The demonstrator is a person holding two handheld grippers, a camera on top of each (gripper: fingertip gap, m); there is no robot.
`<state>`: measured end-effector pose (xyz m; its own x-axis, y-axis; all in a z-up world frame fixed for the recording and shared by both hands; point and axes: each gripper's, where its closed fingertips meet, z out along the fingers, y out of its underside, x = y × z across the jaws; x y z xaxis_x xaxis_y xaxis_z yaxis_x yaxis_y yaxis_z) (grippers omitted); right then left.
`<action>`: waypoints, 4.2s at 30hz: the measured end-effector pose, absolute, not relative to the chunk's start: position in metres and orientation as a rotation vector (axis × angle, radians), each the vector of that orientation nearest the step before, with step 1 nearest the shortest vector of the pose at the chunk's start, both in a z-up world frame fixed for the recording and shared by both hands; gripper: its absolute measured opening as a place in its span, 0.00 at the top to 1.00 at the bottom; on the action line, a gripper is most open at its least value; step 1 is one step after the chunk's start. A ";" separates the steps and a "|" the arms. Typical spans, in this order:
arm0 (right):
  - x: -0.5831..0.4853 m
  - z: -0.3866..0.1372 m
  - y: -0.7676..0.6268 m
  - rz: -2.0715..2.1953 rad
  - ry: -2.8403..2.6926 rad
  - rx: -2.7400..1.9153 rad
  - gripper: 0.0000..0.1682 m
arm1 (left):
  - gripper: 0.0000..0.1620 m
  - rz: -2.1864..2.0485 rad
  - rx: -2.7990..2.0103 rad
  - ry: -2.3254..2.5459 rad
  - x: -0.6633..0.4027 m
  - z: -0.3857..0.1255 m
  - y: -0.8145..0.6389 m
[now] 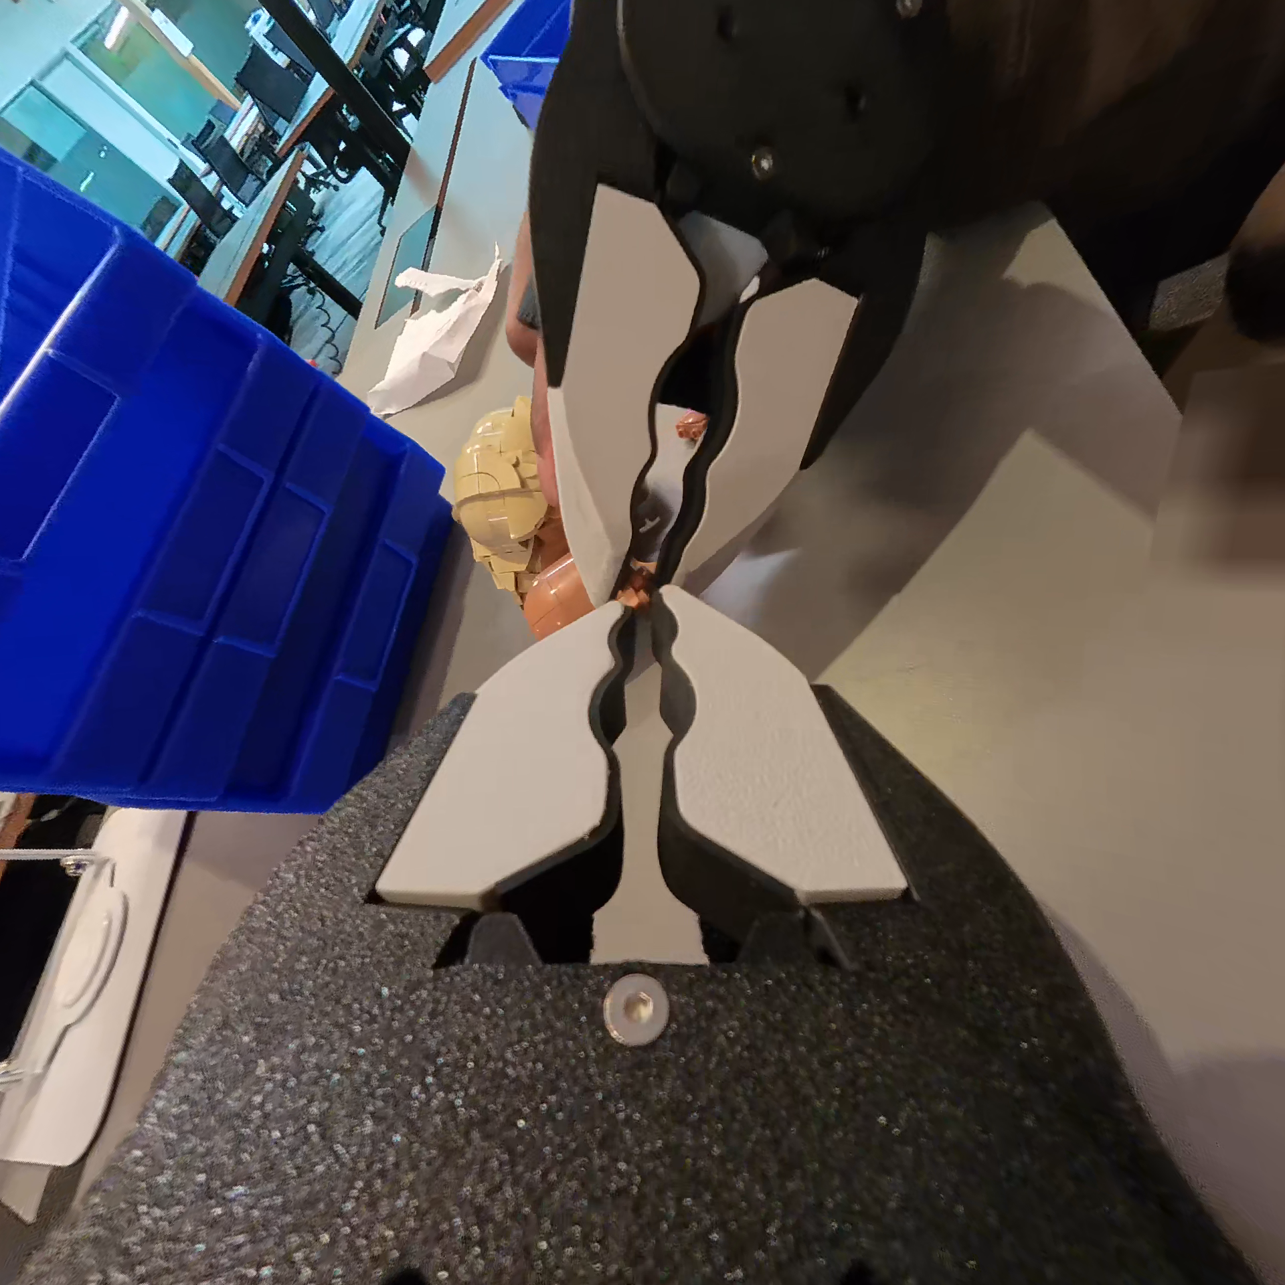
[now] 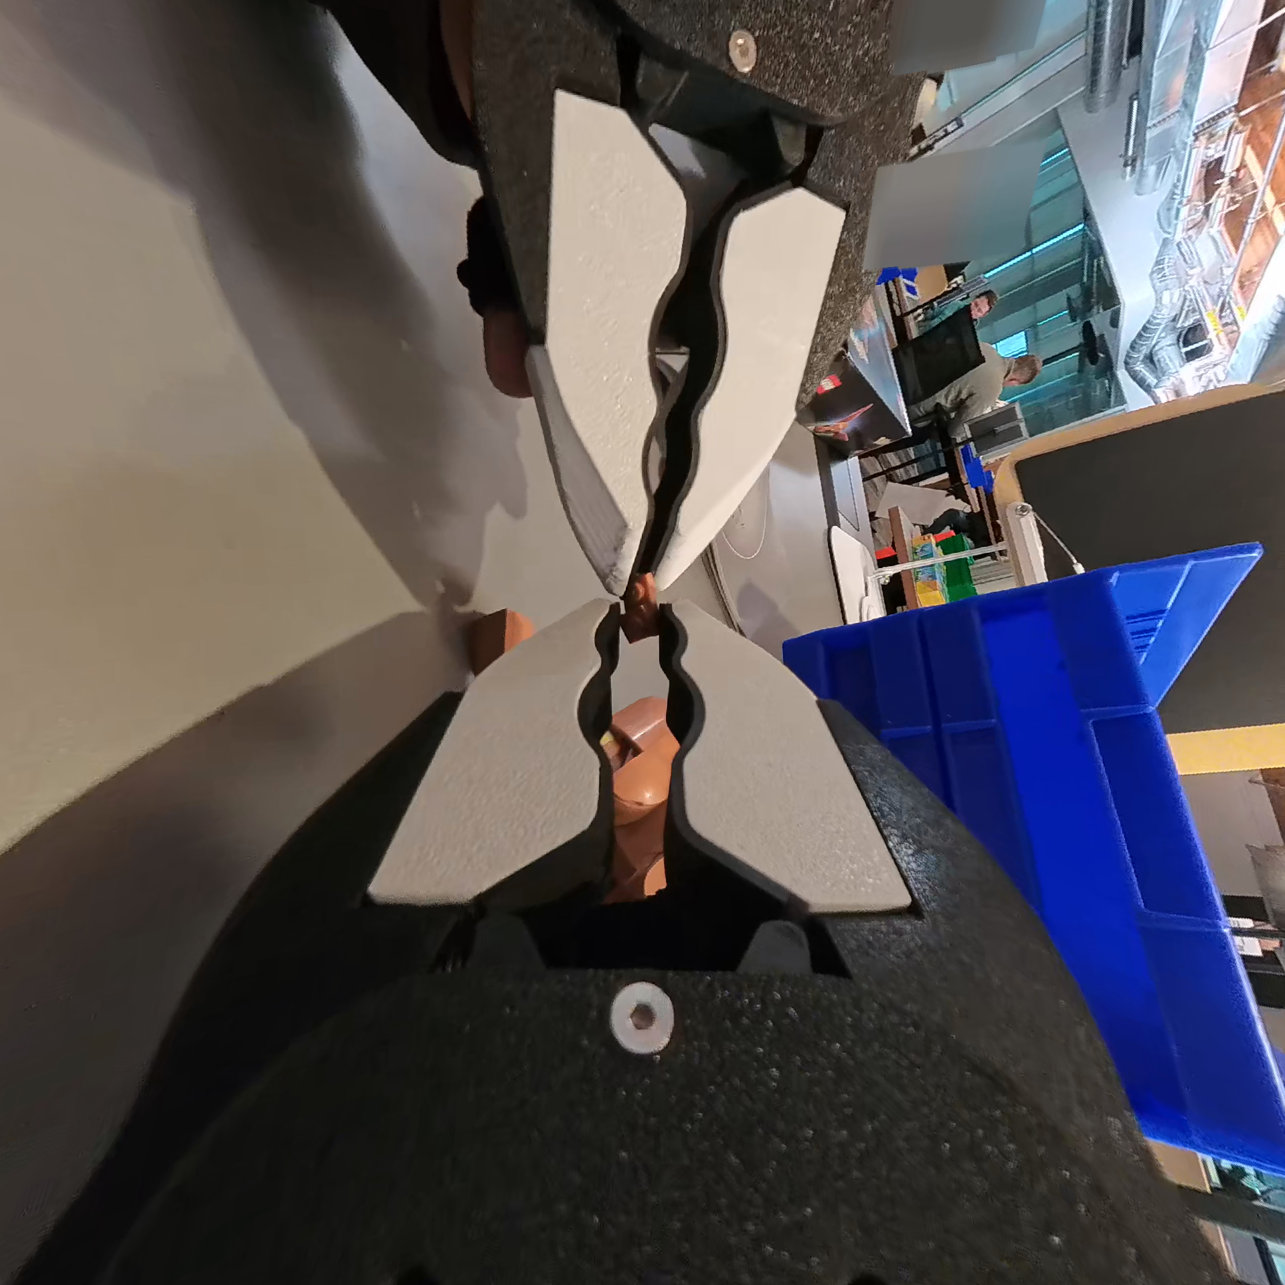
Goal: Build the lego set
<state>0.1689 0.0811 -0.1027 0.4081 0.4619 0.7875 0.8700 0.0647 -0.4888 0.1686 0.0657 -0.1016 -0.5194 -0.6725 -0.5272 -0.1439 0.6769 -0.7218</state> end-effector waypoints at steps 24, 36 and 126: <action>0.177 -0.106 0.083 -0.619 -1.233 -1.514 0.92 | 0.98 -0.848 -0.742 2.002 0.174 -0.102 0.064; 0.175 -0.090 0.089 -0.728 -1.155 -1.444 0.94 | 0.98 -1.291 -1.042 1.911 0.175 -0.088 0.061; 0.167 -0.041 0.075 -0.357 -0.756 -1.429 0.93 | 0.98 -1.616 -0.959 1.685 0.167 -0.047 0.066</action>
<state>0.1672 0.0749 -0.0415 0.7235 0.2130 0.6567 0.6422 0.1414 -0.7534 0.1670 0.0656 -0.0473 -0.5531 -0.8313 0.0553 -0.0898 -0.0065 -0.9959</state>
